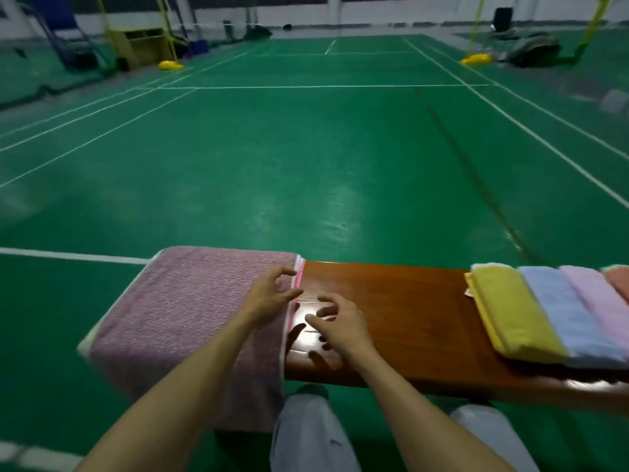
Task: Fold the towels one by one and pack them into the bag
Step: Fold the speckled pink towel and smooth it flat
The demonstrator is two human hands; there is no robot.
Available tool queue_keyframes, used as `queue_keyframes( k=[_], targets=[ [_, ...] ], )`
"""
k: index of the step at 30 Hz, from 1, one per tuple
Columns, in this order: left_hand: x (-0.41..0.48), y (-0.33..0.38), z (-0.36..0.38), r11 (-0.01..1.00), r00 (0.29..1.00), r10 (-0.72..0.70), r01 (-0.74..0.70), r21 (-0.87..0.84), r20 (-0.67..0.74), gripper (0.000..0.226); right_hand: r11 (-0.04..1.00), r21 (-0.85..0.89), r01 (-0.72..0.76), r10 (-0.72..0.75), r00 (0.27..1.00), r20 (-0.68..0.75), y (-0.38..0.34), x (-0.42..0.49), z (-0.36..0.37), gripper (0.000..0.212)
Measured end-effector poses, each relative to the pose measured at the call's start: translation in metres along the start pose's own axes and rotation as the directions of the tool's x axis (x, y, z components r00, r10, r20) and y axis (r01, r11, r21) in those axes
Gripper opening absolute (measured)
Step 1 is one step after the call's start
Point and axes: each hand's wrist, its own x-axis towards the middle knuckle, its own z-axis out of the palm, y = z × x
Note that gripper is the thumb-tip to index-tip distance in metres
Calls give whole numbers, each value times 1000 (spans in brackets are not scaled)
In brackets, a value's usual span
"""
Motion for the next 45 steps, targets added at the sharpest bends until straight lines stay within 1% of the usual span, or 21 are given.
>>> queue_keyframes(
  k=[3, 6, 8, 11, 14, 17, 21, 25, 28, 31, 34, 36, 38, 40, 42, 45],
  targets=[
    [-5, -17, -10, 999, 1000, -3, 3, -36, -1, 35, 1000, 5, 5, -6, 999, 38, -9, 9, 25, 50],
    [-5, -30, -14, 998, 1000, -10, 10, -58, -5, 25, 999, -32, 4, -2, 998, 63, -10, 16, 45, 53],
    [-6, -36, -14, 997, 1000, -1, 1, -75, -3, 21, 997, -71, 5, -2, 999, 54, -10, 20, 54, 55],
    [-6, -39, -15, 999, 1000, 17, -17, -45, -9, 19, 991, -133, -6, 6, 1000, 4, -10, 22, 57, 53],
    [-6, -42, -14, 999, 1000, 30, -30, -27, -7, 14, 989, -144, -36, 34, 999, -15, -12, 23, 58, 51],
    [-6, -41, -14, 999, 999, 31, -31, -22, -15, 12, 990, -142, -25, 26, 1000, 1, -15, 24, 62, 56],
    [-7, -38, -17, 999, 1000, 17, -17, -49, 1, 10, 991, -130, -11, 13, 1000, 10, -19, 22, 64, 57],
    [-10, -35, -21, 998, 1000, 27, -26, -52, 15, 7, 995, -97, 0, 2, 1000, 26, -20, 20, 66, 55],
    [-13, -34, -23, 998, 999, 39, -39, -48, 9, 6, 1000, -27, 6, -4, 999, 42, -23, 19, 67, 52],
    [-15, -30, -26, 998, 999, 47, -47, -44, 2, 6, 991, 121, -50, 41, 996, 77, -28, 22, 69, 55],
    [-15, -28, -29, 998, 998, 56, -56, -6, 10, 7, 953, 277, -125, 101, 990, 100, -30, 25, 68, 56],
    [-15, -29, -30, 999, 999, 43, -43, 0, 17, 8, 920, 347, -181, 145, 981, 128, -30, 26, 66, 57],
    [-15, -30, -30, 1000, 999, 27, -27, 15, 27, 9, 901, 368, -230, 178, 969, 171, -28, 28, 62, 59],
    [-15, -30, -31, 999, 999, 16, -17, 32, 48, 10, 905, 349, -245, 179, 961, 210, -25, 29, 59, 60],
    [-15, -28, -31, 999, 998, 15, -18, 47, 61, 12, 929, 303, -214, 150, 964, 221, -22, 29, 56, 62],
    [-17, -23, -31, 997, 997, 23, -28, 72, 73, 11, 961, 253, -112, 63, 979, 194, -19, 30, 51, 61]
  ],
)
